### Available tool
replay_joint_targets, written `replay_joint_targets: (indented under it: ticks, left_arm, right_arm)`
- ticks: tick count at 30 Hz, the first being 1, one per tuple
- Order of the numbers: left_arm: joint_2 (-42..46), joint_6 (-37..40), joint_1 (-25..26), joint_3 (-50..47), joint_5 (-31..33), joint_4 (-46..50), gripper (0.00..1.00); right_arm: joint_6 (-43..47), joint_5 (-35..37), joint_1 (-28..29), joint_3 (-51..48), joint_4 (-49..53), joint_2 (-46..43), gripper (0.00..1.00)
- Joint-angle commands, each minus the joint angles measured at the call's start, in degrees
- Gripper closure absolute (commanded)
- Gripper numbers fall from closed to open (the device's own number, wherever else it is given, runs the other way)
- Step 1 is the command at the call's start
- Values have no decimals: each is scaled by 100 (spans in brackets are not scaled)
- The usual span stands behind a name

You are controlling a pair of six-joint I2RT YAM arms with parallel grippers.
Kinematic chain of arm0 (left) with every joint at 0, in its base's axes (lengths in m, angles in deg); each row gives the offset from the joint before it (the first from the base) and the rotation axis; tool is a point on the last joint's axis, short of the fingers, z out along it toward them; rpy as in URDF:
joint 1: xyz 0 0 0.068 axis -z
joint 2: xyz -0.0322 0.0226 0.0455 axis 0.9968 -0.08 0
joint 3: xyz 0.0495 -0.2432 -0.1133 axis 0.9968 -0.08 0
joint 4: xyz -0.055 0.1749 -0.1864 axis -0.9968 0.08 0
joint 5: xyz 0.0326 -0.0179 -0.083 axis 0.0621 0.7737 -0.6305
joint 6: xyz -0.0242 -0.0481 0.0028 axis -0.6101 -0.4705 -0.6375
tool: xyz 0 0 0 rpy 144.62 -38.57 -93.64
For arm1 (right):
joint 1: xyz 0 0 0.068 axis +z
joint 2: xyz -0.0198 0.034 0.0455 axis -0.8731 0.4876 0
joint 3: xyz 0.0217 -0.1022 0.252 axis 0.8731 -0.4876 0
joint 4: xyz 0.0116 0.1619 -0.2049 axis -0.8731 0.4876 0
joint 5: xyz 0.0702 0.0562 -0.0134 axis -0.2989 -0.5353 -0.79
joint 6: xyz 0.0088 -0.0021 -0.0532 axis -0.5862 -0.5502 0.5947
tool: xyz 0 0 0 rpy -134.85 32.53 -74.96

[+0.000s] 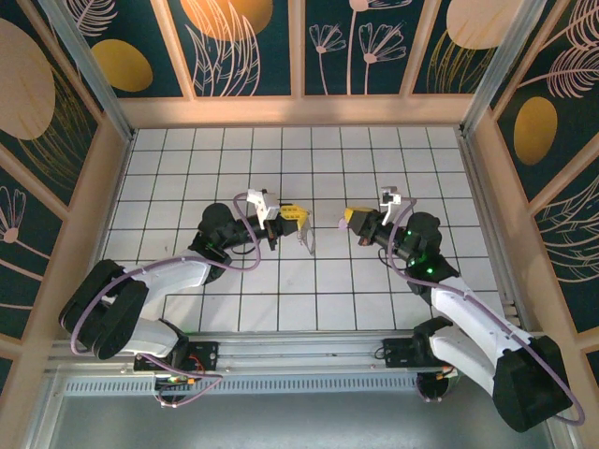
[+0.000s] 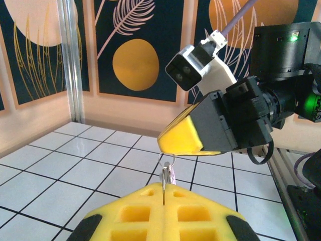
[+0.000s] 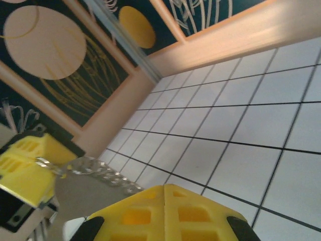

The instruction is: Put the keys on the keyring

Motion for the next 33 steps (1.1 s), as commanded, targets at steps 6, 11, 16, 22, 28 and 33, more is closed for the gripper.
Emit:
replay_joint_targets:
  ticks: [6, 11, 16, 22, 28, 33]
  left_arm:
    - [-44, 67, 14, 182, 9, -94, 100]
    - [13, 54, 10, 139, 18, -104, 100]
    - [31, 34, 14, 118, 9, -122, 100]
    - [33, 21, 9, 94, 16, -136, 100]
    - [22, -18, 11, 85, 18, -194, 100]
    - [39, -62, 15, 72, 8, -232, 100]
  right_arm:
    - [73, -387, -77, -151, -397, 183, 100]
    - [-36, 135, -76, -395, -109, 300, 100]
    - [-44, 942, -58, -521, 369, 400, 100]
    - [104, 1920, 152, -453, 989, 495, 100]
    - [178, 3009, 752, -338, 1317, 991, 100]
    - [148, 3495, 1227, -229, 1305, 1552, 100]
